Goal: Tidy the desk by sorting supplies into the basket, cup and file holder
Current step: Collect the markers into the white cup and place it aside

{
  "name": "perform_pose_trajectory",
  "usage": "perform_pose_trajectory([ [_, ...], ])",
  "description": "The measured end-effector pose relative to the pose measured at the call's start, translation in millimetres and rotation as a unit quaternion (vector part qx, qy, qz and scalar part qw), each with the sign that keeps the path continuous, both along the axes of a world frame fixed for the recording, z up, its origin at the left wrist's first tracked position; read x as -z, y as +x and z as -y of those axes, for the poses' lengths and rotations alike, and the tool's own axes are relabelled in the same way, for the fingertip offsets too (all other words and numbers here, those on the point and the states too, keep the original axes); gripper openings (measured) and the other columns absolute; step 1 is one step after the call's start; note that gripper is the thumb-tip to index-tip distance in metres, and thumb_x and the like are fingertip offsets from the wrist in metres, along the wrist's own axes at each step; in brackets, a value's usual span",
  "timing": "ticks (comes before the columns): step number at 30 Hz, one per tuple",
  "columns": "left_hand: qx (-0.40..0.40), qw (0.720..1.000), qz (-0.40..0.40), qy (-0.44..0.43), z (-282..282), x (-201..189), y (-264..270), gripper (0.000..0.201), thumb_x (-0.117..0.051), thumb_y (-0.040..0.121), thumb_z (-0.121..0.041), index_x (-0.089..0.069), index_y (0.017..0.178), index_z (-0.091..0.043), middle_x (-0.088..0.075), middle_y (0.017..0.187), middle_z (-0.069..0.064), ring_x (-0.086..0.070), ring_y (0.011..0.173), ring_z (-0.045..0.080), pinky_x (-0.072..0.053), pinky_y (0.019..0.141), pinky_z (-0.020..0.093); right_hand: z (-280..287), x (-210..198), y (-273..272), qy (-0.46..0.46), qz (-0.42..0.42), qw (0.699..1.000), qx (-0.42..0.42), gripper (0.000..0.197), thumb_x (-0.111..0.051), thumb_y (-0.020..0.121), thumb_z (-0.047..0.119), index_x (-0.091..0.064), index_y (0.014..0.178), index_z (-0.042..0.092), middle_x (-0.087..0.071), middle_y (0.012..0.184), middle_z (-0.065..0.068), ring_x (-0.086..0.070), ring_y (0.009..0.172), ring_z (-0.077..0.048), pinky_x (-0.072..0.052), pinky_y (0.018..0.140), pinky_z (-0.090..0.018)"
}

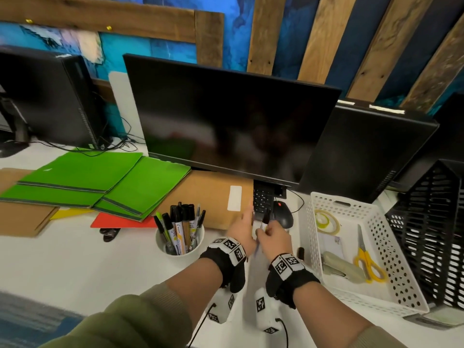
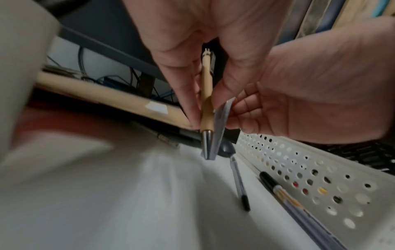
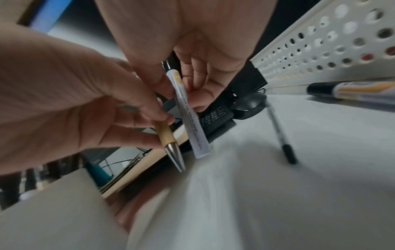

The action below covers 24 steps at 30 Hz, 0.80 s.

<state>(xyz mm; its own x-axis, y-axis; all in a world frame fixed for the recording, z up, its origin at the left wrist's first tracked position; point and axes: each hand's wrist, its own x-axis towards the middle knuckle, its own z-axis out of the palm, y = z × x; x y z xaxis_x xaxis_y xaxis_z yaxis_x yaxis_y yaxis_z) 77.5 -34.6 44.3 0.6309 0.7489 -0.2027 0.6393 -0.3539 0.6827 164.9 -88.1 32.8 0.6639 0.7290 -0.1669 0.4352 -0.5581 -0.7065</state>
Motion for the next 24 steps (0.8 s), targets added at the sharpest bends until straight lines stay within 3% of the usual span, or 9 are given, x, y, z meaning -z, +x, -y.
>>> perform_pose_trajectory([
  [3,-0.011,0.998,0.043,0.046,-5,-11,-20,0.098,-0.055,0.087,-0.01,0.019,0.144,-0.041,-0.049,0.128,0.01,-0.06,0.096,0.024,-0.052,0.079,0.033,-7,-11,-20,0.066,-0.027,0.997,-0.017,0.016,-0.059,0.086,0.019,-0.044,0.091,0.014,-0.053,0.07,0.001,-0.056,0.072,-0.021,-0.048,0.069,-0.032],
  [6,-0.057,0.993,0.082,0.067,-8,-25,-46,0.088,-0.056,0.089,-0.015,0.006,0.147,-0.039,-0.044,0.139,0.006,-0.058,0.109,0.025,-0.05,0.091,0.034,-13,-26,-42,0.137,-0.064,0.988,-0.028,0.046,-0.061,0.083,0.012,-0.037,0.123,0.018,-0.061,0.079,-0.006,-0.061,0.074,-0.022,-0.051,0.074,-0.034],
  [8,-0.087,0.988,0.096,0.084,-10,-36,-64,0.088,-0.058,0.088,-0.019,0.004,0.148,-0.038,-0.041,0.144,0.005,-0.059,0.11,0.027,-0.048,0.091,0.034,-16,-35,-56,0.168,-0.07,0.982,-0.044,0.063,-0.06,0.084,0.011,-0.027,0.136,0.021,-0.063,0.085,-0.007,-0.061,0.076,-0.019,-0.05,0.074,-0.031],
  [13,-0.141,0.981,0.073,0.108,-18,-51,-111,0.092,-0.062,0.087,-0.023,0.006,0.146,-0.041,-0.04,0.147,0.006,-0.061,0.109,0.029,-0.05,0.093,0.04,-30,-44,-89,0.214,-0.067,0.971,-0.086,0.048,-0.056,0.088,0.012,-0.033,0.13,0.015,-0.066,0.08,-0.008,-0.063,0.075,-0.024,-0.053,0.075,-0.04],
  [16,-0.161,0.978,0.06,0.12,-20,-47,-130,0.086,-0.058,0.088,-0.017,0.0,0.148,-0.037,-0.039,0.147,0.006,-0.057,0.115,0.029,-0.048,0.095,0.04,-33,-43,-105,0.188,-0.059,0.973,-0.121,0.044,-0.054,0.091,0.014,-0.033,0.13,0.013,-0.066,0.084,-0.001,-0.063,0.077,-0.021,-0.052,0.073,-0.035],
  [19,-0.159,0.979,0.039,0.123,-19,-38,-141,0.079,-0.054,0.09,-0.014,-0.004,0.149,-0.034,-0.042,0.145,0.008,-0.057,0.116,0.029,-0.048,0.096,0.04,-32,-35,-117,0.148,-0.031,0.975,-0.163,0.04,-0.053,0.092,0.015,-0.036,0.128,0.013,-0.059,0.081,0.005,-0.063,0.082,-0.022,-0.053,0.077,-0.038],
  [24,-0.113,0.96,-0.096,0.236,-18,-21,-151,0.07,-0.05,0.091,-0.018,-0.011,0.149,-0.023,-0.057,0.129,0.002,-0.045,0.12,0.025,-0.035,0.099,0.033,-36,-16,-122,0.085,-0.014,0.978,-0.187,0.033,-0.056,0.088,0.015,-0.043,0.119,0.018,-0.063,0.097,-0.007,-0.064,0.09,-0.026,-0.055,0.082,-0.041],
])
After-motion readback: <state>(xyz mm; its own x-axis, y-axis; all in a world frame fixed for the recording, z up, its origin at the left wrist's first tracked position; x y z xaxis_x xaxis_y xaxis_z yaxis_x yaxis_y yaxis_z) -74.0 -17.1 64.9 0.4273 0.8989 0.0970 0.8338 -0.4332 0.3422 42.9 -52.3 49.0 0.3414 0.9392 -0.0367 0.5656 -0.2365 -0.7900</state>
